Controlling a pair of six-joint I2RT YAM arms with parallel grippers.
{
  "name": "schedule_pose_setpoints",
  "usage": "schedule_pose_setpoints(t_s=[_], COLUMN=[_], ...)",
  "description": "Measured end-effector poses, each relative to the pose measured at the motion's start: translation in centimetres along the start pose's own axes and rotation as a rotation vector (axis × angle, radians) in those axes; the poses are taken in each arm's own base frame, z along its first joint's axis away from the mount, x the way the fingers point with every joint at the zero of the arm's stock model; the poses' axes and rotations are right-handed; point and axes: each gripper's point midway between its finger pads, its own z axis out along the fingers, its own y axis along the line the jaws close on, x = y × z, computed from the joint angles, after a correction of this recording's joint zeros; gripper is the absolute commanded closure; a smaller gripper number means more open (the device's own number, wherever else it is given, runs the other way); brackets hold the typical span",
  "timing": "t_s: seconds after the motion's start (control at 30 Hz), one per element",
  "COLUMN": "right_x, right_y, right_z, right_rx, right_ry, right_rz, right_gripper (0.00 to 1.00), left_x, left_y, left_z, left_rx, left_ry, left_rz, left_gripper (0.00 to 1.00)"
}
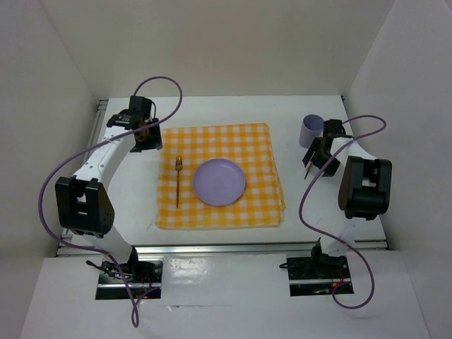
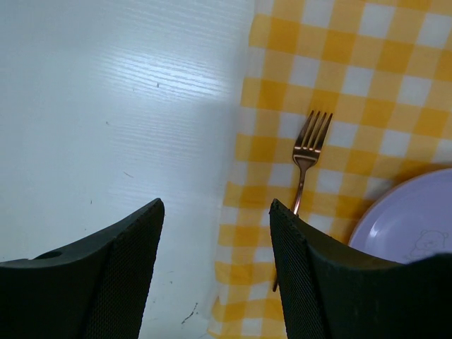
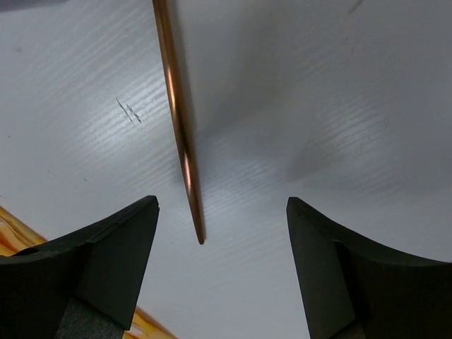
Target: Set the dinner table for one person
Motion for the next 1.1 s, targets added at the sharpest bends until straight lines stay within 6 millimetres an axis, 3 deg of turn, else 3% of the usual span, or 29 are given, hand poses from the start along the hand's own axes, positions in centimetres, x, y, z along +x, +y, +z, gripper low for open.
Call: schedule_pose_setpoints(t_s=[0.13,0.23,0.33,0.47,0.5,0.6,0.9,1.0,1.1], right_x=[-1.0,-1.6,-3.4,-4.3,-4.4,-4.6,-3.3,-2.3,-3.3], right_y=[0.4,0.5,1.2,1.3,1.3,1.1,-0.9,-2.0,-2.2], right_z=[0.7,2.4,3.1,3.5,3.6,3.8,2.6,1.0,-2.1], right_rx=[-0.009,0.009,0.011,0.013,0.013,0.026,0.099,0.145,0.188], right_ry=[-0.033,-0.028,-0.067,-0.099,-0.106,-0.128,-0.150,-0.143,-0.213], right_rz=[-0.004,-0.014,-0.015,-0.007,-0.003,0.021,0.082,0.075,0.050], right_gripper=[0.25,0.31,0.39,0.68,0.83,1.00,1.00,1.00,1.00], left_x=[-0.1,-0.1,-0.1,-0.2,-0.2,-0.2,-0.3,-0.3,-0.3], left_y=[0.5,0.6,0.8,1.0,1.0,1.1,1.4,1.4,1.7], left_z=[0.1,0.1,0.1,0.2,0.2,0.2,0.3,0.3,0.3], left_rx=[-0.005,-0.005,-0.006,-0.007,-0.008,-0.009,-0.009,-0.007,-0.010], left_ry=[0.003,0.003,0.004,0.004,0.004,0.005,0.006,0.007,0.007], left_rz=[-0.009,-0.012,-0.017,-0.021,-0.023,-0.025,-0.031,-0.032,-0.038], left_gripper=[0.31,0.31,0.31,0.31,0.31,0.31,0.31,0.31,0.31])
